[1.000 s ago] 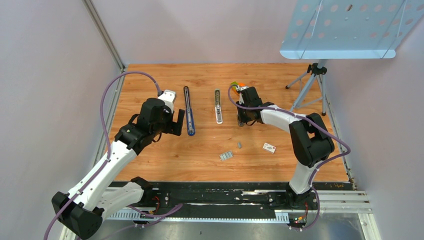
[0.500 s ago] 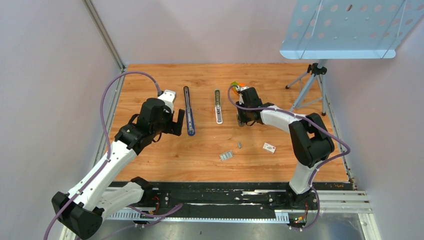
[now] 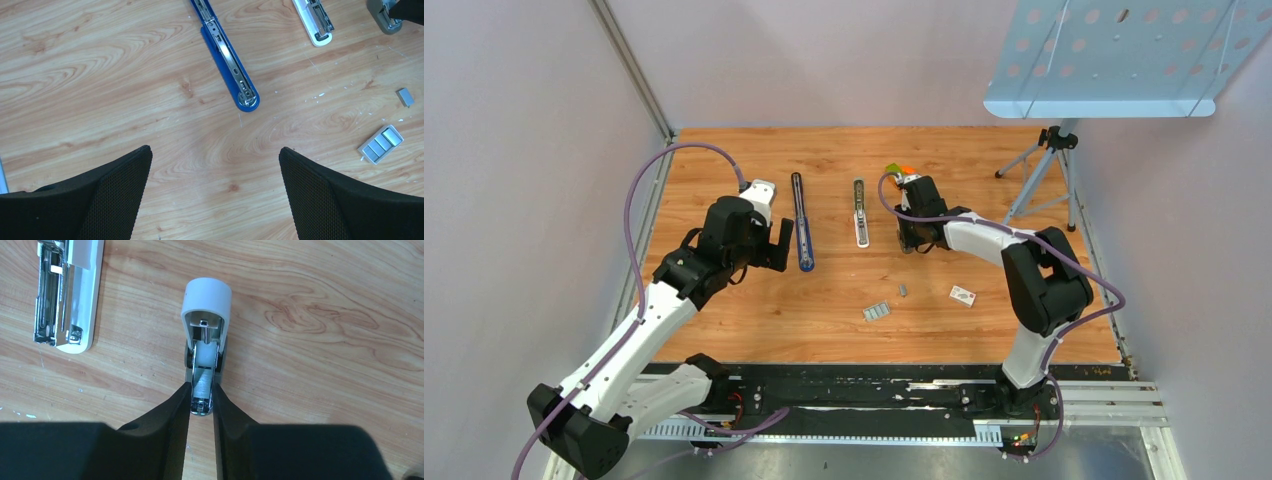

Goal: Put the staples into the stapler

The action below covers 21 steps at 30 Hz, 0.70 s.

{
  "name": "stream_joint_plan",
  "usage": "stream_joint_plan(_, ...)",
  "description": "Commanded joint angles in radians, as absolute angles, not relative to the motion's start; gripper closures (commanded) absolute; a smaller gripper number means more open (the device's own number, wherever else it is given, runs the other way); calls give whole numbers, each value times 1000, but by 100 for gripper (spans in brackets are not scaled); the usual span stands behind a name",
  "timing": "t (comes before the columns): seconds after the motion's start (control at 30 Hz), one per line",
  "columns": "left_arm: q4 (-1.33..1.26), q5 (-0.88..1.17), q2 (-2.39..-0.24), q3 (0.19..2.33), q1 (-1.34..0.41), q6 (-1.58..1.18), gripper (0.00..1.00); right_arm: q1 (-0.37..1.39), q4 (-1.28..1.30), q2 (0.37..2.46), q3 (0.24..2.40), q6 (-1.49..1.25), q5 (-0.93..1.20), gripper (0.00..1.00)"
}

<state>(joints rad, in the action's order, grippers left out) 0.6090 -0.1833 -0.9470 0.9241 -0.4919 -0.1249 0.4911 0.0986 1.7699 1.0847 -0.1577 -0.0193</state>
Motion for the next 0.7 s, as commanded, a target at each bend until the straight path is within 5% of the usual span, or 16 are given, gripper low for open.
stream_joint_plan(0.0, 617, -182, -931, 925, -486, -119, 0, 504, 159, 1727, 1079, -171, -38, 72)
stream_joint_plan(0.2, 596, -151, -935, 923, -486, -188, 0, 489, 169, 1679, 1108, -202, -24, 59)
stream_joint_plan(0.67, 445, 71, -1021, 947, -486, -351, 9, 443, 95, 1781, 1142, -188, -20, 56)
